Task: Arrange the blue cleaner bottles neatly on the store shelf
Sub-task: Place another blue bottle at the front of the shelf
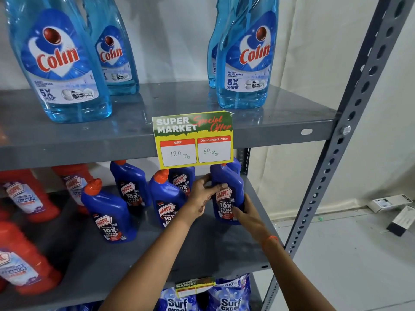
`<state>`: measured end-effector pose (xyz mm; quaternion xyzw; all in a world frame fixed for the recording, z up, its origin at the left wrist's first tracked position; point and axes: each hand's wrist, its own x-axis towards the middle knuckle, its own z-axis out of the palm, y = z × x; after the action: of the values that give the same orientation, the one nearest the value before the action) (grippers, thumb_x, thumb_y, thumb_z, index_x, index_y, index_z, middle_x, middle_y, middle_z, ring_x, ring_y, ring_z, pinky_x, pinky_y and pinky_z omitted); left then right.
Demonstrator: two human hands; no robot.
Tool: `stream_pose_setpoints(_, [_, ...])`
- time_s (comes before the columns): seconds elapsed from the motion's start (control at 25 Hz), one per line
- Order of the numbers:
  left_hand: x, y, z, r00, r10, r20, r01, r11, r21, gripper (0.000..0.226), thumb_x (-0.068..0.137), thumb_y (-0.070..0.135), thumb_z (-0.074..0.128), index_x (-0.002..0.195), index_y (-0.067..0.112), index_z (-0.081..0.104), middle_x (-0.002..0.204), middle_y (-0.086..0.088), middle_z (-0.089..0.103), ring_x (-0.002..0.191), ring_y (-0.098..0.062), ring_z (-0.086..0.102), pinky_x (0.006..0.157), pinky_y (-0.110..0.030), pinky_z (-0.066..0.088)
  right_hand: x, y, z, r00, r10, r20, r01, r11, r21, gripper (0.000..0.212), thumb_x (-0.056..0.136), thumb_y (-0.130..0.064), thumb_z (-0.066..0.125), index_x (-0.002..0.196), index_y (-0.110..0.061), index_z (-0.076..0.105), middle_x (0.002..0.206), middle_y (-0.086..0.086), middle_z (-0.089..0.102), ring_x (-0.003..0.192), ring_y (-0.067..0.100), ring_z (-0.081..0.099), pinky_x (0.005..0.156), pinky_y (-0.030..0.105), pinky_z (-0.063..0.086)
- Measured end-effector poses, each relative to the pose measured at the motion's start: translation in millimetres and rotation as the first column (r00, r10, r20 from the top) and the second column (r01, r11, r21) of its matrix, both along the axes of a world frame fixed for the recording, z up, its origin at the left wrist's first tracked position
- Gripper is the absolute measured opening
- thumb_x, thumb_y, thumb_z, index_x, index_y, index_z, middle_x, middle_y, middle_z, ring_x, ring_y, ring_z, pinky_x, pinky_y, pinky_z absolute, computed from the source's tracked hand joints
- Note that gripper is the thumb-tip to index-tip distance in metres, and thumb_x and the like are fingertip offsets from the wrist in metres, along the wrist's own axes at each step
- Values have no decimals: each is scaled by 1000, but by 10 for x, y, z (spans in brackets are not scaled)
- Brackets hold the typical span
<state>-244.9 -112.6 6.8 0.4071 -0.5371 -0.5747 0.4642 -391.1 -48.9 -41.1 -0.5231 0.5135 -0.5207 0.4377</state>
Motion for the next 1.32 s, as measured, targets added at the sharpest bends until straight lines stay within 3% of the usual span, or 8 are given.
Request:
stream_pose_setpoints(0.2, [-74, 109, -151, 994, 108, 4, -107, 988, -112, 42, 73, 4, 72, 113, 2, 58, 103, -14, 66, 91, -21, 63, 69, -13, 54, -9, -152, -54, 993, -94, -78, 96, 995, 33, 50, 80, 17, 45, 121, -12, 41, 109, 12, 55, 102, 23, 54, 79, 29, 51])
stream_pose_setpoints(0.32, [-85, 126, -186, 993, 116, -32, -119, 987, -111, 42, 74, 4, 72, 113, 3, 58, 97, -9, 66, 89, -17, 63, 69, -12, 54, -17, -184, -64, 986, -110, -129, 115, 993, 31, 50, 80, 16, 44, 125, -6, 40, 109, 12, 55, 103, 25, 54, 87, 39, 51])
stream_pose_setpoints(0.52, [-37, 158, -516, 991, -50, 124, 58, 996, -67, 32, 75, 10, 73, 104, 18, 60, 101, -5, 67, 97, -19, 65, 74, -15, 54, -1, -193, -149, 968, -192, -159, 200, 979, 35, 40, 80, 11, 45, 116, -6, 44, 104, 19, 58, 99, 33, 58, 89, 52, 51])
stream_pose_setpoints(0.68, [-47, 225, -674, 989, -65, 130, 73, 995, -64, 32, 76, 7, 71, 104, 17, 58, 103, -7, 67, 93, -14, 64, 77, -15, 53, -11, -125, -146, 953, -242, -180, 257, 965, 60, 39, 82, 10, 46, 119, -4, 46, 102, 11, 57, 94, 24, 55, 85, 40, 50])
stream_pose_setpoints(0.8, [-59, 295, -735, 985, -101, 139, 109, 993, -49, 34, 75, 7, 71, 107, 11, 59, 103, -9, 67, 86, -6, 65, 79, -17, 53, 7, 48, -203, 941, -275, -195, 297, 950, 92, 37, 83, 15, 39, 116, 1, 46, 102, 12, 54, 95, 24, 52, 75, 21, 49])
stream_pose_setpoints(1.0, [-117, 639, -796, 971, 19, 240, -6, 998, -57, 39, 75, 10, 72, 112, 7, 60, 101, -3, 66, 89, -12, 63, 70, -10, 51, 16, 318, -363, 918, -336, -210, 357, 932, 67, 34, 83, 13, 33, 110, -4, 47, 110, 21, 59, 99, 33, 55, 89, 47, 48])
stream_pose_setpoints(1.16, [-143, 942, -826, 975, 44, 218, -26, 996, -85, 39, 75, 3, 71, 113, 0, 58, 100, -6, 65, 72, 14, 62, 65, -5, 48, 26, 605, -356, 931, -343, -125, 355, 931, 87, 37, 85, 12, 31, 113, -7, 47, 107, 12, 58, 95, 25, 55, 82, 33, 49])
stream_pose_setpoints(1.32, [-150, 1109, -784, 972, 40, 231, -25, 997, -69, 41, 75, 3, 71, 114, 2, 58, 103, -8, 65, 72, 14, 61, 67, -6, 49, -11, 776, -353, 935, -332, -125, 346, 933, 104, 35, 87, 10, 32, 115, -5, 45, 103, 11, 59, 90, 24, 57, 78, 34, 51])
